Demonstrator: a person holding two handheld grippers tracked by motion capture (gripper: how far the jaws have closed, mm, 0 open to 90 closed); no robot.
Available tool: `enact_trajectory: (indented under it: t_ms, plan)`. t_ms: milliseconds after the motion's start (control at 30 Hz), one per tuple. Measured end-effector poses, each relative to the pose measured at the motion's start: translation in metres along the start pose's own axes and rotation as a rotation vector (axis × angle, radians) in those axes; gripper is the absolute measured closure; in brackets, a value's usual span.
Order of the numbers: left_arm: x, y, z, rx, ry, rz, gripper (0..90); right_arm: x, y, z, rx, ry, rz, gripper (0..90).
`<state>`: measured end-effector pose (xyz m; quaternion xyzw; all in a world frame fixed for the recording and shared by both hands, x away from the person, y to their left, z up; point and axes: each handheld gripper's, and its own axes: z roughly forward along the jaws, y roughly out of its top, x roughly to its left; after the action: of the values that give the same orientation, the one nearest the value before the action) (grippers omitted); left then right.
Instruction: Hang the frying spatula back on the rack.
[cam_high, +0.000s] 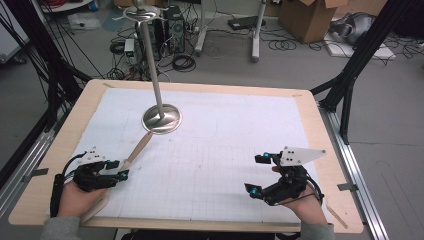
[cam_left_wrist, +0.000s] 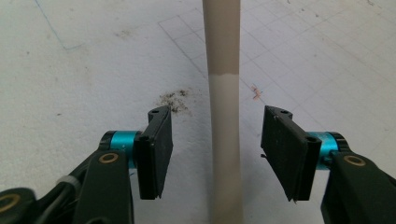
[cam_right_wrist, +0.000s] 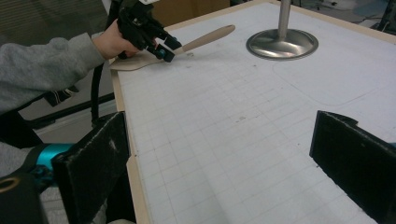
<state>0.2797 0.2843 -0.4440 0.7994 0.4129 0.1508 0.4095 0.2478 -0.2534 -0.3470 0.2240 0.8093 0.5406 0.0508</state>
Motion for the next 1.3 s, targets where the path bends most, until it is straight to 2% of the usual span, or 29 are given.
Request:
enact_trajectory:
  t_ms: [267,833,967,1200,1300]
  plan:
    - [0.0014,-0.0018,0.0008,0.013,0.006,-0.003,49.7,0.0001,0.0000,0.0008,0.002,0.002,-0.002,4.1]
    - [-0.0020,-0.0016,0.0013,0.028,0.011,0.040,62.1,0.0005,-0.0002,0.0023,0.013,0.004,-0.003,4.1]
    - [-0.0023,-0.0015,0.0019,0.024,0.017,0.032,64.8,0.0003,-0.0002,0.0025,0.011,0.003,-0.006,4.1]
    - [-0.0043,0.0005,0.0030,0.037,0.007,0.068,74.4,-0.0004,-0.0010,0.0038,0.015,0.004,-0.004,4.1]
    - [-0.0031,0.0004,0.0029,0.036,0.000,0.050,75.6,-0.0004,-0.0010,0.0039,0.016,0.004,-0.005,4.1]
